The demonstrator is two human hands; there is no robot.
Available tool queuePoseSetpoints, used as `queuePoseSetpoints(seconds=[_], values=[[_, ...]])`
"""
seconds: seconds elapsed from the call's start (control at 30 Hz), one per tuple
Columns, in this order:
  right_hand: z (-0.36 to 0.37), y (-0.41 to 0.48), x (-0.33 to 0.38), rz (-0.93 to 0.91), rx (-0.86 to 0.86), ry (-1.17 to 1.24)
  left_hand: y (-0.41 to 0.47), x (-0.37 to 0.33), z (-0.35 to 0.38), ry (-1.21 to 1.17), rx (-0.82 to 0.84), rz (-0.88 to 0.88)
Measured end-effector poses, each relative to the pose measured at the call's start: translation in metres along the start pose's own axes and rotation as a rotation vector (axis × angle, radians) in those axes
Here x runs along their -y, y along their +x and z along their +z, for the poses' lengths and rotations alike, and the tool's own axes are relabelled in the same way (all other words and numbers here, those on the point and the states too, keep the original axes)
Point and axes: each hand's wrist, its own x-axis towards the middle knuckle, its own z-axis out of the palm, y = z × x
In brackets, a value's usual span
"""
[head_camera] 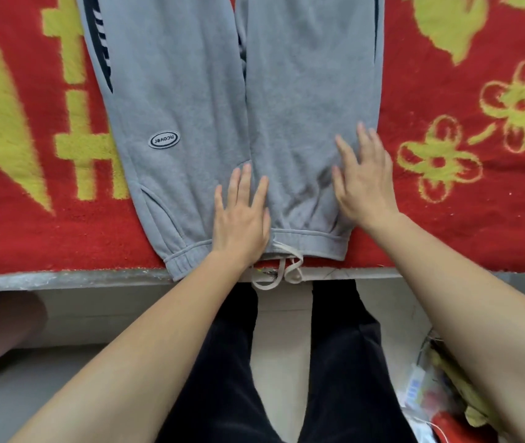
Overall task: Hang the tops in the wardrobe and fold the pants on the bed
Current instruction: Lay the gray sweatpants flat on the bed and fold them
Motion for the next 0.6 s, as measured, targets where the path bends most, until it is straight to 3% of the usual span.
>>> queuePoseSetpoints(seconds=[0.13, 0.23, 0.33, 0.47, 0.6], values=[[0.005, 0.058, -0.032, -0.113, -0.001, -0.125, 0.030, -0.033, 0.025, -0.011, 0.064, -0.082], [0.020, 0.087, -0.063, -0.141, 0.169, -0.168, 0.039, -0.056, 0.053, -0.010, 0.153, -0.192], [0.028, 0.094, -0.078, -0.166, 0.221, -0.131, 0.040, -0.069, 0.067, 0.053, 0.092, -0.259], [0.016, 0.090, -0.086, -0.207, 0.065, 0.108, 0.038, -0.090, 0.065, -0.020, -0.078, -0.344], [0.005, 0.093, -0.105, 0.129, -0.112, 0.535, 0.043, -0.138, 0.063, -0.094, -0.286, -0.222]])
